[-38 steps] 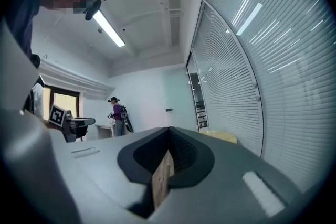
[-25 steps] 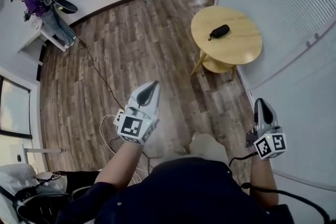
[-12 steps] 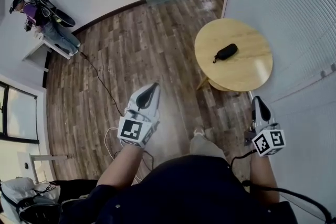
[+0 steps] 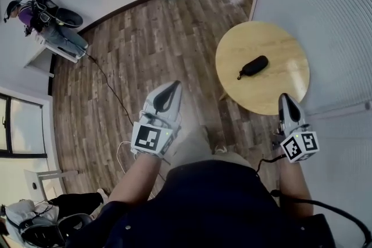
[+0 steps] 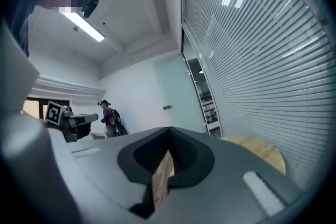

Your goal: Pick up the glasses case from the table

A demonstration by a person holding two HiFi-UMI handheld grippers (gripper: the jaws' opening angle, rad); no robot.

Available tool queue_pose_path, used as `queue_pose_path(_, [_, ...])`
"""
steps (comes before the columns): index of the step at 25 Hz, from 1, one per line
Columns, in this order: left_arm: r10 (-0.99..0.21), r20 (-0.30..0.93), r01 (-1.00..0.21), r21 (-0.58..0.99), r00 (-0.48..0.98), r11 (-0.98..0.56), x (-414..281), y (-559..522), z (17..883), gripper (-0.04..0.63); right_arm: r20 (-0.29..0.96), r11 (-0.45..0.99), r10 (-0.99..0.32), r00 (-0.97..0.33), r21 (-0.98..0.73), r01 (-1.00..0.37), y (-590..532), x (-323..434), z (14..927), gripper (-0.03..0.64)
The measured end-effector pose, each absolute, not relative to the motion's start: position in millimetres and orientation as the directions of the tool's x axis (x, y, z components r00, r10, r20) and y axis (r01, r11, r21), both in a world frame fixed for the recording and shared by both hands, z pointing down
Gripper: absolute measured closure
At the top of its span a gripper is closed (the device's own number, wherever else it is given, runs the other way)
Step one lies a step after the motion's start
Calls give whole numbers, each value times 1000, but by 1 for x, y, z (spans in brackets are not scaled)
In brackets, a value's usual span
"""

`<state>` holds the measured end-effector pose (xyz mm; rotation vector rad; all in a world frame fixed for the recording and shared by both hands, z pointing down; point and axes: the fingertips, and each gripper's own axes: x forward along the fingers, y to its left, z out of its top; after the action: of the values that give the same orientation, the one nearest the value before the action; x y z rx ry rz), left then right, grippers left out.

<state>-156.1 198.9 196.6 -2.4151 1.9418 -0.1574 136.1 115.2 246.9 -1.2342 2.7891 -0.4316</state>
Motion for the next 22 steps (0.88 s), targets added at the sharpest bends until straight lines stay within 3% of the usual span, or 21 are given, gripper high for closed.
queue_pose_path(10, [-914,76,-910,-88,400,-405,-189,21,226,592,97,558,-798,-595,-254,-790,-2,102,273,609])
queue_pose_path(22, [-780,129,-779,-72,612,-623,-187,-158,232,592,199,299,-908,-369,-310,-903,-115,90,294,609])
